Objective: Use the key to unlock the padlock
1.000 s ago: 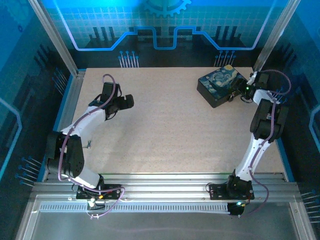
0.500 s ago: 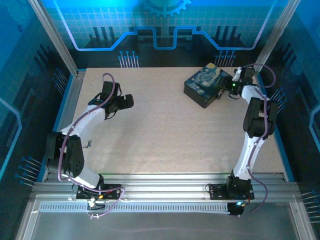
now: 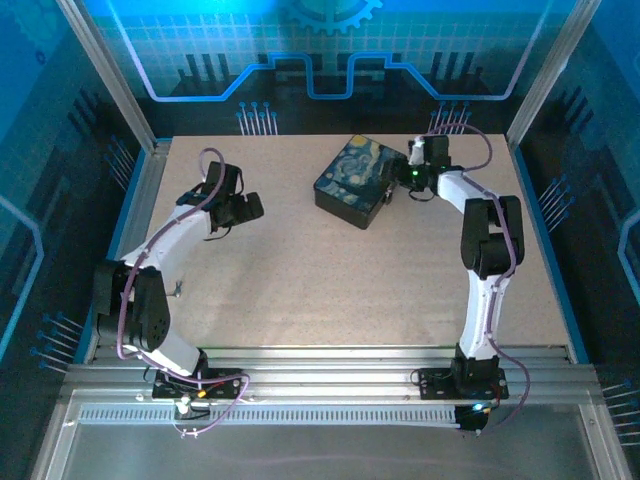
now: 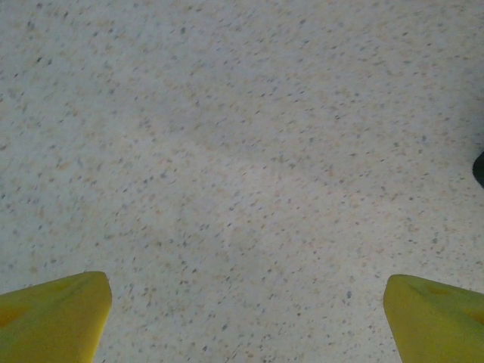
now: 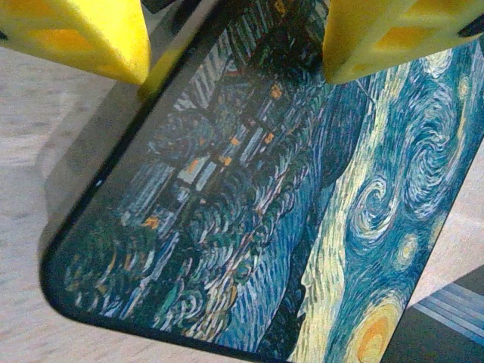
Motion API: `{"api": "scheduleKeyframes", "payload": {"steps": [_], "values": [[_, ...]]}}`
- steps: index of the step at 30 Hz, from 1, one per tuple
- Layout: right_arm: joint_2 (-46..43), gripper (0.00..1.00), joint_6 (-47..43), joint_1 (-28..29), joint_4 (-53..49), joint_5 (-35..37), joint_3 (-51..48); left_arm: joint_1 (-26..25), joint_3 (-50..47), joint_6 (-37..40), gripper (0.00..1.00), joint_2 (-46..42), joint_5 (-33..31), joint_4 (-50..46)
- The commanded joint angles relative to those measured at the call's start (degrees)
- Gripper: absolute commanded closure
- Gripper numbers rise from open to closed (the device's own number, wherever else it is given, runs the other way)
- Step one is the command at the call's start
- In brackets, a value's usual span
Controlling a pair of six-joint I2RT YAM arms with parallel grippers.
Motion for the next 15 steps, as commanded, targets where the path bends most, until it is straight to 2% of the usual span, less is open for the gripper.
{"api": "scheduleKeyframes", "payload": {"steps": [1,9,15], "values": [[0.5,0.38,0.4,3.8,-4.8,-1.9,-0.6,1.1,1.8,-5.7,0.06,-0.4,-3.1,-5.8],[0.6,0.37,0.9,10.1,-6.0,-3.4,-1.3,5.0,0.5,-14.4,0.06,-0.5,-6.2,-7.7],[2.2,0.36,0.3,14.1,-9.2,-4.6,2.3,6.4,-0.2,-20.8,0.06,0.6,-8.8,-10.0]]}}
